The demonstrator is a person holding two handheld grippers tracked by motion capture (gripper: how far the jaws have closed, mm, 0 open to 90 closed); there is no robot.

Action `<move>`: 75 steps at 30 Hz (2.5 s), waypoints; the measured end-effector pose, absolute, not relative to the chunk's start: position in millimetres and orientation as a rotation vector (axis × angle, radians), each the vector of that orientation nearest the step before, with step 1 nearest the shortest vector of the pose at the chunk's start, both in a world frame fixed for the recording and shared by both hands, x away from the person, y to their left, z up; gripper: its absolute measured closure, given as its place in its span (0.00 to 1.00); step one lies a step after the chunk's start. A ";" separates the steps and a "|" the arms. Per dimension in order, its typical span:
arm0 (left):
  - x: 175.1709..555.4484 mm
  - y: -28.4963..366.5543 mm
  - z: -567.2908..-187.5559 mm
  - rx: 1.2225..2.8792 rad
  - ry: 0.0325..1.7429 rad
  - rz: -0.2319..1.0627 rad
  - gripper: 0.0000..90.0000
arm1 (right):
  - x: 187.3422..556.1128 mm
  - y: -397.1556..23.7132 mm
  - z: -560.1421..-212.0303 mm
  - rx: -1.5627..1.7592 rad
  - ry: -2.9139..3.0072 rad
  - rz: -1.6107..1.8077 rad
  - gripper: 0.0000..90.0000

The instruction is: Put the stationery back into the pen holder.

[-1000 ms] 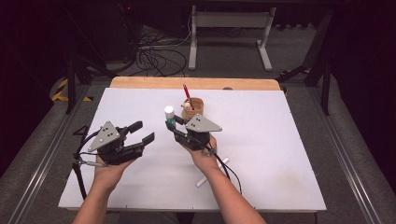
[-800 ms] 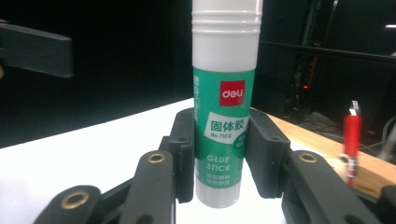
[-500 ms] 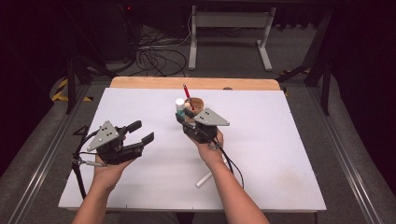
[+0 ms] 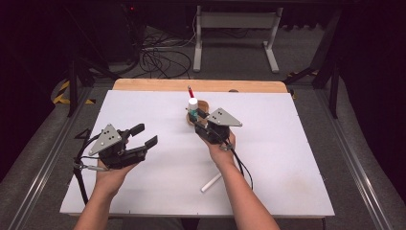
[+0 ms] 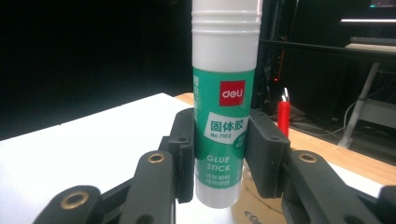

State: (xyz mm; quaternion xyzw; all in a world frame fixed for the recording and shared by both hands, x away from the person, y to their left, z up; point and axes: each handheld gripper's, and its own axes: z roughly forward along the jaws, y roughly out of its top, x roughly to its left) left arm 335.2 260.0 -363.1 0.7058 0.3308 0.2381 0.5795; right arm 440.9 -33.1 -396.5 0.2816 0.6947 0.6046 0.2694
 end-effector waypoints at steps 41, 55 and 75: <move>335.1 262.0 -362.8 1.646 0.771 0.553 0.39 | 488.7 -41.3 -430.7 0.889 1.654 1.623 0.73; 335.5 262.2 -363.1 1.649 0.770 0.553 0.39 | 493.7 -36.7 -439.2 0.870 1.650 1.587 0.73; 335.7 262.5 -363.1 1.647 0.769 0.550 0.39 | 497.8 -35.5 -447.9 0.906 1.694 1.556 0.73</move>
